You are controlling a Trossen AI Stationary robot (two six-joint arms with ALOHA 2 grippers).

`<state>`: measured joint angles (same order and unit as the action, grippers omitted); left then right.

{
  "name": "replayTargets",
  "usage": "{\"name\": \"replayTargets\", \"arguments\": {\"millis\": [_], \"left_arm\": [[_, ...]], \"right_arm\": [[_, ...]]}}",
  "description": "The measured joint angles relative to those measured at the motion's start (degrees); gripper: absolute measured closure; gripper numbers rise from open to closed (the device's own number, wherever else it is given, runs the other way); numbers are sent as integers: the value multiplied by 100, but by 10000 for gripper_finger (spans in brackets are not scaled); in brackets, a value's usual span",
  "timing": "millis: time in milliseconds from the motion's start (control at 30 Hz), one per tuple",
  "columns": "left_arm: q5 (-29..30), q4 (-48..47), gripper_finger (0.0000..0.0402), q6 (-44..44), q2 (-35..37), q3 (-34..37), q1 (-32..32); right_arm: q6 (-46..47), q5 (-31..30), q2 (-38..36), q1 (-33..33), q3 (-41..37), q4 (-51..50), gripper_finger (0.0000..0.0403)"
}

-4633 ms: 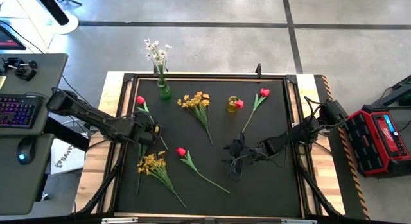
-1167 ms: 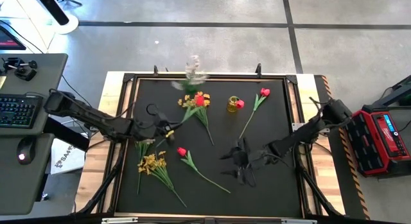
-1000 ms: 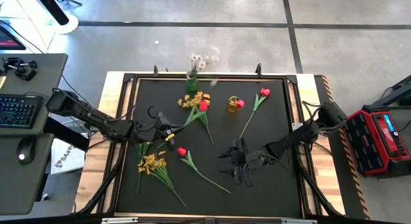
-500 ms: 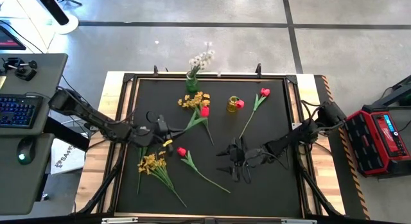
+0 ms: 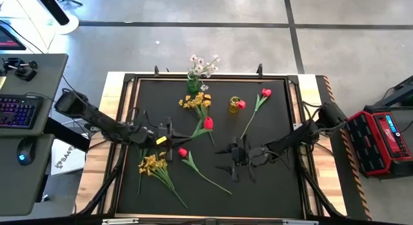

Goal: Sort flowers into vase by color
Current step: Put the left pink flower into the yellow vase

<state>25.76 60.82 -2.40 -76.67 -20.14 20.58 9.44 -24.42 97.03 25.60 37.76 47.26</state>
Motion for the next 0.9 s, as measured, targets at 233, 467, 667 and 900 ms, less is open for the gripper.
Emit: {"name": "replayTargets", "arguments": {"millis": [233,467,667,900], "left_arm": [[-648,360,401,554,-1139,-807,-65],[-789,361,401,1034,-1617,-1412,-70],[-914,304,401,932,-1641,-1447,-67],[-923,206,401,908,-1643,-1447,-59]], "right_arm": [[-431,-94,36,-261,0,1397,137],[-836,549,-15,-292,206,1509,170],[-1221,-213,-26,-164,499,1470,227],[-1260,-33,-26,-156,853,862,312]]}}
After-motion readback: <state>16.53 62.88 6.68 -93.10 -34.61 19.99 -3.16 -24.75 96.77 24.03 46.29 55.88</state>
